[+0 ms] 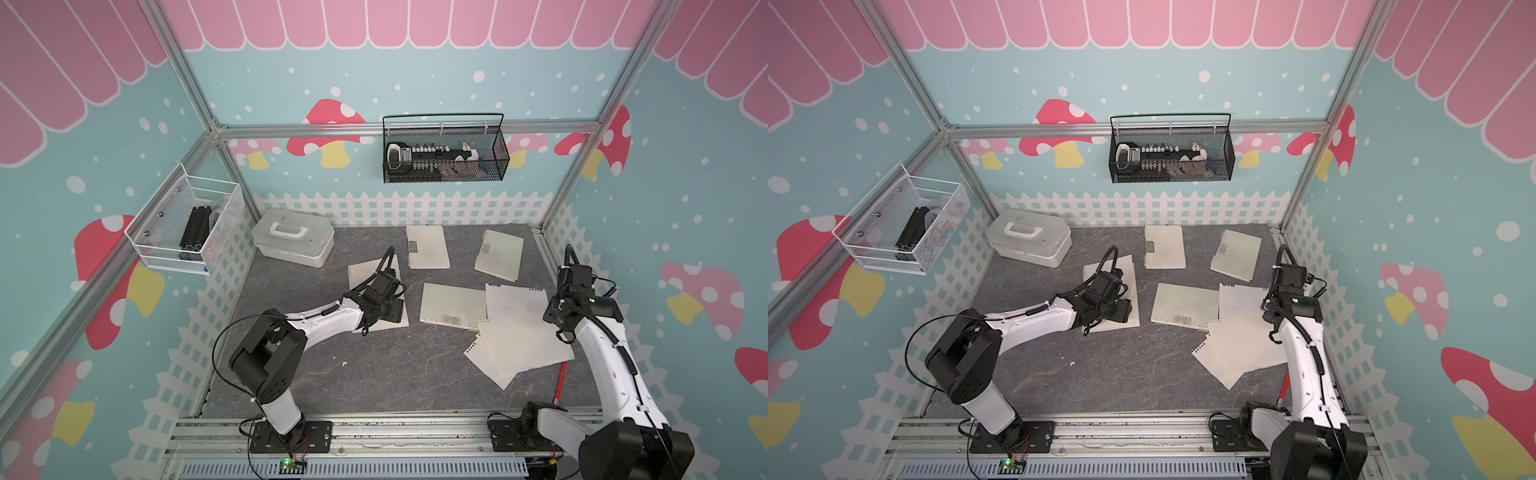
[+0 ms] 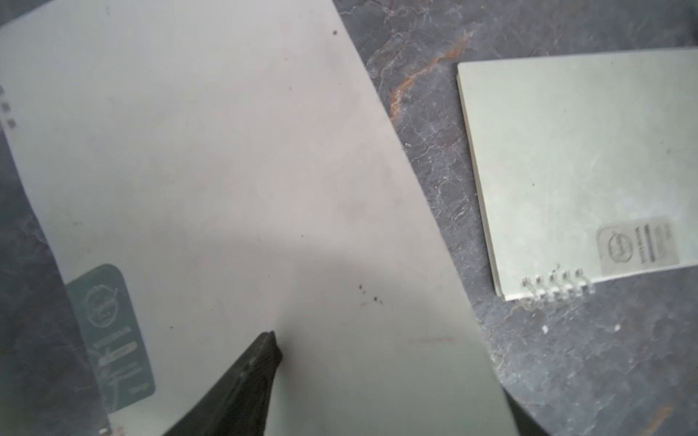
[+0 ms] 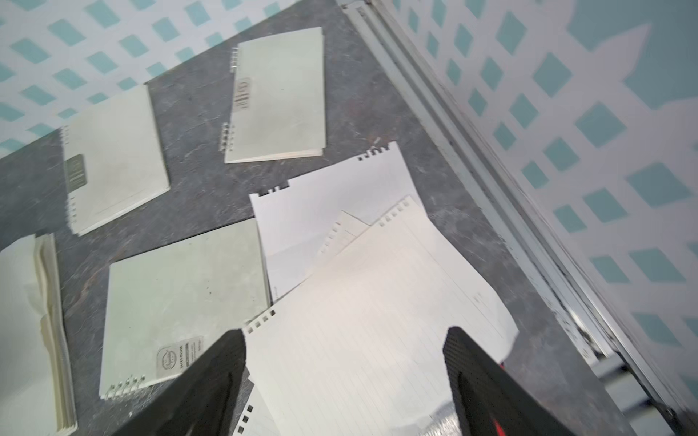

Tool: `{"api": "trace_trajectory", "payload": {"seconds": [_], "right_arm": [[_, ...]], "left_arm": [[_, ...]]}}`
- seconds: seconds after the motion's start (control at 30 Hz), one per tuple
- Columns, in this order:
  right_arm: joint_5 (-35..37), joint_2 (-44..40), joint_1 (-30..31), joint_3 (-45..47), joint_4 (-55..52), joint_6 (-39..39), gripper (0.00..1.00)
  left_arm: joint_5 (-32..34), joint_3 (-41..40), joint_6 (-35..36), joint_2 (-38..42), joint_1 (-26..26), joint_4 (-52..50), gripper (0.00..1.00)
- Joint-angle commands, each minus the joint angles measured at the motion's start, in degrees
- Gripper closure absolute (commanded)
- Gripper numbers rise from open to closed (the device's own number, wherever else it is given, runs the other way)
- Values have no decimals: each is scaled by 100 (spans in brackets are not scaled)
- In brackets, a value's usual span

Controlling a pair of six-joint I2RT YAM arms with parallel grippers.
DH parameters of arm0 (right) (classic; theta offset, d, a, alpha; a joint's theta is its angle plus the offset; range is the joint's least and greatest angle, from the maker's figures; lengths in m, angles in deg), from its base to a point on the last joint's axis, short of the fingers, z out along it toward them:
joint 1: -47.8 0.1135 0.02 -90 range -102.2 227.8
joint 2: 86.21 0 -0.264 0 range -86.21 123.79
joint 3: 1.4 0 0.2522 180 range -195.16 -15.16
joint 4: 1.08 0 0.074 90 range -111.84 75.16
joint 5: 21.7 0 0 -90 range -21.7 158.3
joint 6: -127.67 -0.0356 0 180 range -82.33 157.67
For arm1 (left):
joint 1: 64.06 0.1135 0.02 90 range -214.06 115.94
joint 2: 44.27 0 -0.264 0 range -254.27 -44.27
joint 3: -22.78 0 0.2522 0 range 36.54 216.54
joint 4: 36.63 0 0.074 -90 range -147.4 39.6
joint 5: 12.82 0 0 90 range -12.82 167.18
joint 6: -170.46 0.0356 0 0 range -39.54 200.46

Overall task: Tear off pages from different notebooks
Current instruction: Place the paper on the paper.

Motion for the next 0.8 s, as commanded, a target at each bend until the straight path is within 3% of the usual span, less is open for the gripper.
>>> {"api": "trace_trajectory", "payload": {"seconds": [0.0, 0.13, 0.2, 0.27, 0.37, 0.63, 0.7, 0.77], "right_arm": [[-988, -500, -25, 40, 414, 293, 34], [-2598, -1033, 171, 757, 1848, 391, 20], [-2578, -1151, 299, 990, 2261, 314, 14], [-2389, -1213, 418, 1187, 2585, 363, 11], [-2320, -1162, 440, 1288, 2743, 369, 8], [-2306, -1291, 444, 1317, 2733, 435, 6], [-2319, -1280, 440, 1370, 2803, 542, 3], [-2196, -1137, 440, 1472, 2934, 571, 2]], "left_arm": [[-639, -232, -309, 429, 350, 382, 2], [-1101, -734, -571, 1294, 860, 635, 1], [-1288, -970, -598, 1802, 1068, 754, 1], [-1004, -1023, -652, 2193, 1155, 518, 1], [-1705, -1268, -781, 2547, 1243, 995, 1], [-2303, -707, -1134, 1294, 948, 1337, 1], [-2033, -801, -1168, 1417, 969, 1350, 1], [-951, -1011, -1153, 1943, 1004, 1090, 1]]}}
